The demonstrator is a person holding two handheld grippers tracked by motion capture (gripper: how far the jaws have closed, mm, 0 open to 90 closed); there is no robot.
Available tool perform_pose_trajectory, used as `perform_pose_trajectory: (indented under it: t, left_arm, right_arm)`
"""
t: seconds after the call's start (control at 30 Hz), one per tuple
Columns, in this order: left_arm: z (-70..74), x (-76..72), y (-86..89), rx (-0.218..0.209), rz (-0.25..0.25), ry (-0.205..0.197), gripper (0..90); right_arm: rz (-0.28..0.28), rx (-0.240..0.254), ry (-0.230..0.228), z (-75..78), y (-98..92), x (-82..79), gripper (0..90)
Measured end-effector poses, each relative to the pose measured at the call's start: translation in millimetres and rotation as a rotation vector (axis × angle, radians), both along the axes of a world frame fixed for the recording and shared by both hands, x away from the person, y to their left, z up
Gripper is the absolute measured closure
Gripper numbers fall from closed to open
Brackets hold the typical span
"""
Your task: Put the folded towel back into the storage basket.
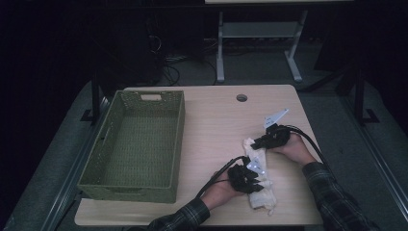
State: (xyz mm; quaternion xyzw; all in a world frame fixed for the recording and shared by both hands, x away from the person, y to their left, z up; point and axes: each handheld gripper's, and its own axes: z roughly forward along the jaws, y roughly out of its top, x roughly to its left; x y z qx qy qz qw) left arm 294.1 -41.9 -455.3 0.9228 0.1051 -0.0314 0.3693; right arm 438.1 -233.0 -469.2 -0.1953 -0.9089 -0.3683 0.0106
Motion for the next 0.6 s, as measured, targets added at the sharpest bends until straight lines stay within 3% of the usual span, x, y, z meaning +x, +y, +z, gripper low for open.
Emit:
perform_pose_trajectory:
  t: [0.2,0.6]
  left_arm:
    - [12.7,1.0,7.5,-0.021,-0.015,-0.001,80.6]
    - [47.6,5.6,28.6,-0.078,0.006,0.012,80.6]
  right_arm:
    - [-0.006,-0.015,0.001,5.7,-1.3,-2.4,77.9]
    - [-0.019,0.026,-0.006,29.1,1.8,-6.0,77.8]
